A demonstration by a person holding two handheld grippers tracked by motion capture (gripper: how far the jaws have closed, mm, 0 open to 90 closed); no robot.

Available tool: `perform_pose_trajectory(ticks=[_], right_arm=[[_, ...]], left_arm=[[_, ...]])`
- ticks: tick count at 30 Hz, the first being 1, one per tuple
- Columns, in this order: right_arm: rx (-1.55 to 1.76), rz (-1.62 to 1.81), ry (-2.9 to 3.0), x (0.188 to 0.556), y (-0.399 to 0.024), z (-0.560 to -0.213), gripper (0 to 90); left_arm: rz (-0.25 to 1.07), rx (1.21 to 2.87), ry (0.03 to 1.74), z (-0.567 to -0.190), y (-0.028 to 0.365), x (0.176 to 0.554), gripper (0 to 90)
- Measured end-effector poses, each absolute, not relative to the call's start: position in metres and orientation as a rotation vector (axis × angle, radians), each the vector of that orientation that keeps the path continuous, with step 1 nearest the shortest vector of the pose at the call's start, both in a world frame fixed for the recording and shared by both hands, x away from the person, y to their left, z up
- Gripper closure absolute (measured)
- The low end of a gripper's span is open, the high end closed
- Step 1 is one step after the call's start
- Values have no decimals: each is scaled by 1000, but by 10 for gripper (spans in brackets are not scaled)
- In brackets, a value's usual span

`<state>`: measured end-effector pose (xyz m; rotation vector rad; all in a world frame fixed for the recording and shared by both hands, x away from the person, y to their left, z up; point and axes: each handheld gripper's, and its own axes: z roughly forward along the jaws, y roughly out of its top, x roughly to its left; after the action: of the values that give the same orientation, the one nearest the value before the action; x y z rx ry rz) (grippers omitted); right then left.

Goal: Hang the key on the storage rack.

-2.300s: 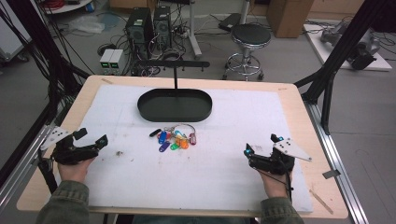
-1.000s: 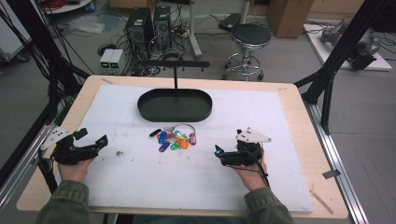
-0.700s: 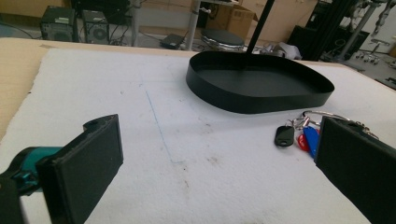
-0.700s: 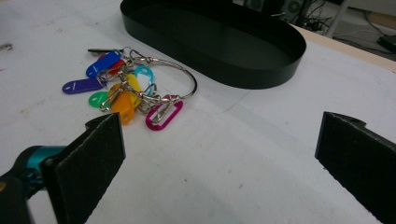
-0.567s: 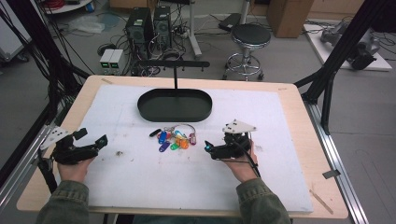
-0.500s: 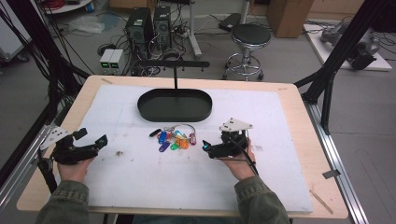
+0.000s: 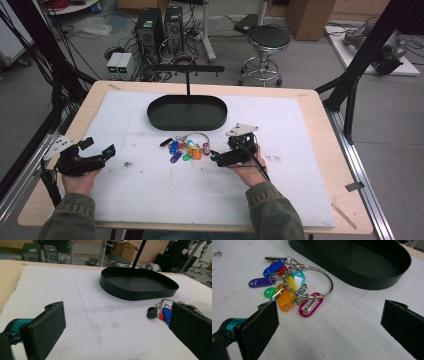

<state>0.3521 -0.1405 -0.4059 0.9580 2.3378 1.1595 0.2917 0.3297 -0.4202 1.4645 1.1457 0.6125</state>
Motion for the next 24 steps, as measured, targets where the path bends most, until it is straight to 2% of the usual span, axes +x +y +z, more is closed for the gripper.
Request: perform_pose_trajectory(ticks=[24], right_arm=[[786, 999, 2562, 388, -81, -400, 6]], left_arm=[[605, 1458, 1141, -420, 330, 293, 17]])
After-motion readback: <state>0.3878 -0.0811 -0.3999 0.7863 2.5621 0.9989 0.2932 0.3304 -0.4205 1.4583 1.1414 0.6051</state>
